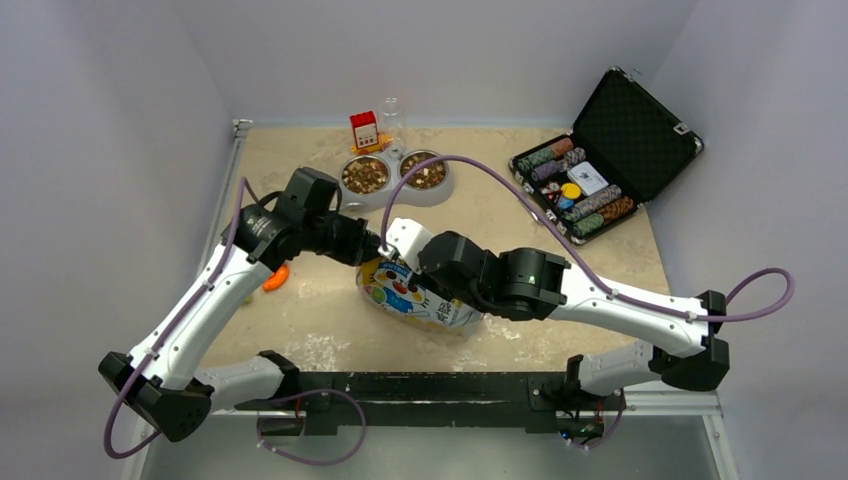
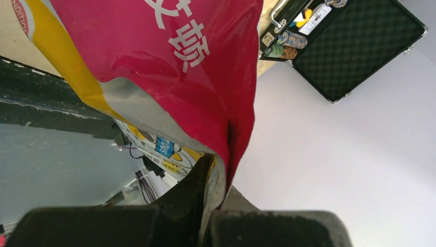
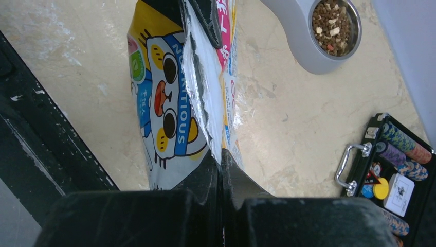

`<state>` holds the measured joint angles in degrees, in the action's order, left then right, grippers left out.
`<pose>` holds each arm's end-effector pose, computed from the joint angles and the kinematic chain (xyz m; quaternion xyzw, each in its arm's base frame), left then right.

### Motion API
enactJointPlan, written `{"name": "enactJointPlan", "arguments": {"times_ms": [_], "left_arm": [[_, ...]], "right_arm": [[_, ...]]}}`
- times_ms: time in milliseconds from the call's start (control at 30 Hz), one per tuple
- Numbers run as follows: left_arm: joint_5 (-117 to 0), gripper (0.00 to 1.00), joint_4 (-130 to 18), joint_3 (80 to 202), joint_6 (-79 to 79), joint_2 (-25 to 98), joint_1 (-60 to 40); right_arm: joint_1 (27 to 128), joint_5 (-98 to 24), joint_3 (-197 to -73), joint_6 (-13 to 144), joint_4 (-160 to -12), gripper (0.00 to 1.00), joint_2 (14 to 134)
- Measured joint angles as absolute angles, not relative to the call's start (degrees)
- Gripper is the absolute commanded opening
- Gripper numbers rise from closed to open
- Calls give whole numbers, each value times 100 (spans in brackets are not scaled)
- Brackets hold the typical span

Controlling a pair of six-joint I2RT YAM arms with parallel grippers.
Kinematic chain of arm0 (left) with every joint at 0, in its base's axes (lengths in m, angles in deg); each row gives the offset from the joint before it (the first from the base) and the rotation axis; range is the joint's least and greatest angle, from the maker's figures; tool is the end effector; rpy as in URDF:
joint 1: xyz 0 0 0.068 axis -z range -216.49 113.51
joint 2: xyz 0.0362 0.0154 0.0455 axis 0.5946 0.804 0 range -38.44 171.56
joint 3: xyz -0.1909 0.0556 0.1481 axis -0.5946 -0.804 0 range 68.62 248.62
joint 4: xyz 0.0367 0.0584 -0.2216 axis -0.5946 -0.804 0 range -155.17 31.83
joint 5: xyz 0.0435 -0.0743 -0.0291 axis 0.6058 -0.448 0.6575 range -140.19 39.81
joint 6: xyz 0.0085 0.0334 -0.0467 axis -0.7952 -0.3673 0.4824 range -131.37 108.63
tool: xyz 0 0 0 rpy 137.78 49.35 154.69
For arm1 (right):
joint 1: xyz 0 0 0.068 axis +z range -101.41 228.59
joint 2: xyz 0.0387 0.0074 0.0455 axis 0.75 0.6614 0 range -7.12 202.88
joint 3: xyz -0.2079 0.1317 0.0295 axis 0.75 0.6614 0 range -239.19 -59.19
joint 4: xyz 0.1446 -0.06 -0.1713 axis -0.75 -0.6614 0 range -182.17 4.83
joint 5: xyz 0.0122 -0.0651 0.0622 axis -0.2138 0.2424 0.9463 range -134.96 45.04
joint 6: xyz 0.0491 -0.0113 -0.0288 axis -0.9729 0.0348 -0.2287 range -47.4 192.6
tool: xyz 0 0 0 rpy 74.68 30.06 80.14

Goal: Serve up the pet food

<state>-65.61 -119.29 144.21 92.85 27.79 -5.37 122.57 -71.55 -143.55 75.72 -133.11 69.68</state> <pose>0.1615 -0.1104 0.3359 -0.5223 0.7783 -0.3484 0.0061 0.0880 0.2389 0.3608 -0.4750 0.7510 0.0666 0.4537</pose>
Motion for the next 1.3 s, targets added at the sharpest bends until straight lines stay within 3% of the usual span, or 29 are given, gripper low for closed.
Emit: {"name": "enactJointPlan", "arguments": {"times_ms": [433,700,1300], "left_arm": [[-8074,0,-12710,14784,8369,3103,-1514],[-8288,0,-12841,14865,8100,3142,-1670],[-8216,0,-12996,14900,8055,3096,-1796]], "right_arm": [[12233,-7050,-12482,7130,-11480,0,5521],[12159,-6994,-12139,6599,-11967,0,4570],[12121,-6987,-12259,6354,-12868,0,3824]]}}
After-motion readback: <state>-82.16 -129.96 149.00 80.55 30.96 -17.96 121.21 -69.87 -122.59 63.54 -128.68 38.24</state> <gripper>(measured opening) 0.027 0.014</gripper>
